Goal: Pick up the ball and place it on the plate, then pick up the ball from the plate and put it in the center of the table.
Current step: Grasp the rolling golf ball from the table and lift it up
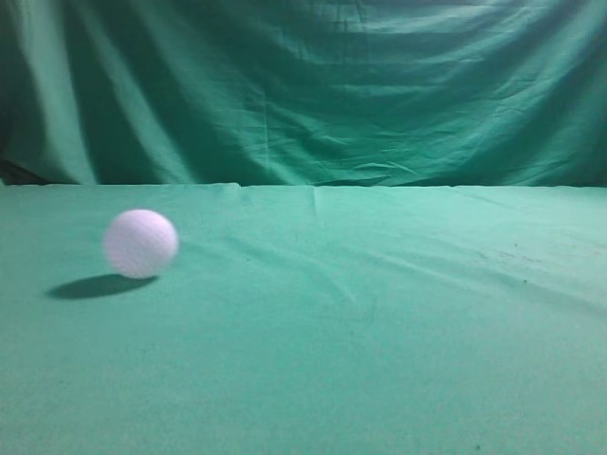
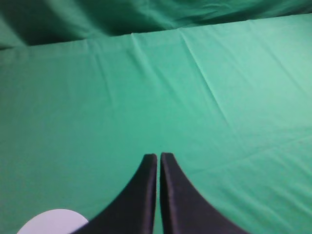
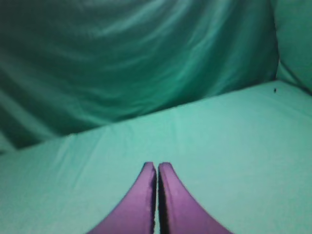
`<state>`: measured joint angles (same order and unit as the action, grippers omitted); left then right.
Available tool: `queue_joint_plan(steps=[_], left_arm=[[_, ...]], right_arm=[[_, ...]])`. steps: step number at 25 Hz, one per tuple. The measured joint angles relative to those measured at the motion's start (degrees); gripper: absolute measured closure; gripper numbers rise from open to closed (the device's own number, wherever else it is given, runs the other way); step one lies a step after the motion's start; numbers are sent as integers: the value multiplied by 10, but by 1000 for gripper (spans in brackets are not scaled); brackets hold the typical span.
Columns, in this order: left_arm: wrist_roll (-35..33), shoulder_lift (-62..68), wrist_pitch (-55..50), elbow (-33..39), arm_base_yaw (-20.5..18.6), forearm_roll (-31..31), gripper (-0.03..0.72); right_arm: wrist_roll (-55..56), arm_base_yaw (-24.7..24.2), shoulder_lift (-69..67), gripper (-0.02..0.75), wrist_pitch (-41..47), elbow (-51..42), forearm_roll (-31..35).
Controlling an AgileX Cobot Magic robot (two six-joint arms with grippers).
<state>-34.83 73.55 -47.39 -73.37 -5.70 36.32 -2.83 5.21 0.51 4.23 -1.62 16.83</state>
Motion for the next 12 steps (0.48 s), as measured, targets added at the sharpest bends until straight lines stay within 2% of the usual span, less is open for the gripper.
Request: queue_joint_plan(steps=[2,5,9,12], left_arm=[[-1,-49,17,33,12,0,688],[-2,-112,54,106,33,0,688],[-2,-185,105,199,62,2,688],[-2,-236,134,263,74,3,688]], right_arm=[[0,0,0,738,-44,0,5],[-15,0,0,738,-34,32,8],[-54,0,-47,738,26,131,7],[-65,0,-122,738,127,210,4]])
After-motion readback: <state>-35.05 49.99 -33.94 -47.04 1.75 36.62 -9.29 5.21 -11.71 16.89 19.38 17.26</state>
